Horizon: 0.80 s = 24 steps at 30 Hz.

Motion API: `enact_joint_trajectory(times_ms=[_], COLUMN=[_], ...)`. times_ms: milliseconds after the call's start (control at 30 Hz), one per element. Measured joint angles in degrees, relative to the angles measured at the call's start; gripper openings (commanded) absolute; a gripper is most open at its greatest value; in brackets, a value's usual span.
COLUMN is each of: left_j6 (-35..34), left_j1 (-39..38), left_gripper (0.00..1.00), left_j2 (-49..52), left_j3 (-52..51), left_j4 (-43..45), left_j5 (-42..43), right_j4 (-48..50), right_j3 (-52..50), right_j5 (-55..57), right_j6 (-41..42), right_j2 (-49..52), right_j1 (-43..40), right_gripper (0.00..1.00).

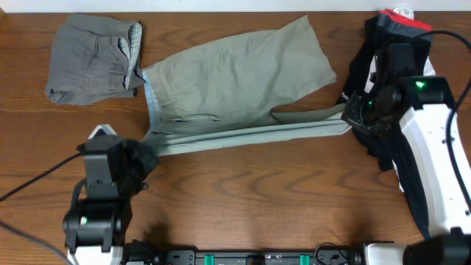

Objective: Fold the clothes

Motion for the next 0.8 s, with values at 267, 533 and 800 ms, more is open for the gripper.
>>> enact_joint_trajectory(times_ms=[267,533,800], left_j6=[0.2,0.2,0.2], left_j1=[0.0,0.0,0.0], left_gripper=[0.06,0.07,0.06], left_j2=[-6.3,-7.5,-7.5], left_j3=[0.0,0.0,3.1], left_j4=[-3.3,-4.9,-11.2], left_j5=[-0.1,1.2,1.2], right_j4=[-2.9,-3.8,-7.5], right_j3=[0.2,0.7,0.7], right_j5=[-0.1,0.0,0.8], right_j6=[-1.4,-1.7,-1.9], right_j2=[-14.9,-23.6,-20.7], right_j1=[0.0,0.0,-0.1], right_gripper=[0.01,0.01,0.01])
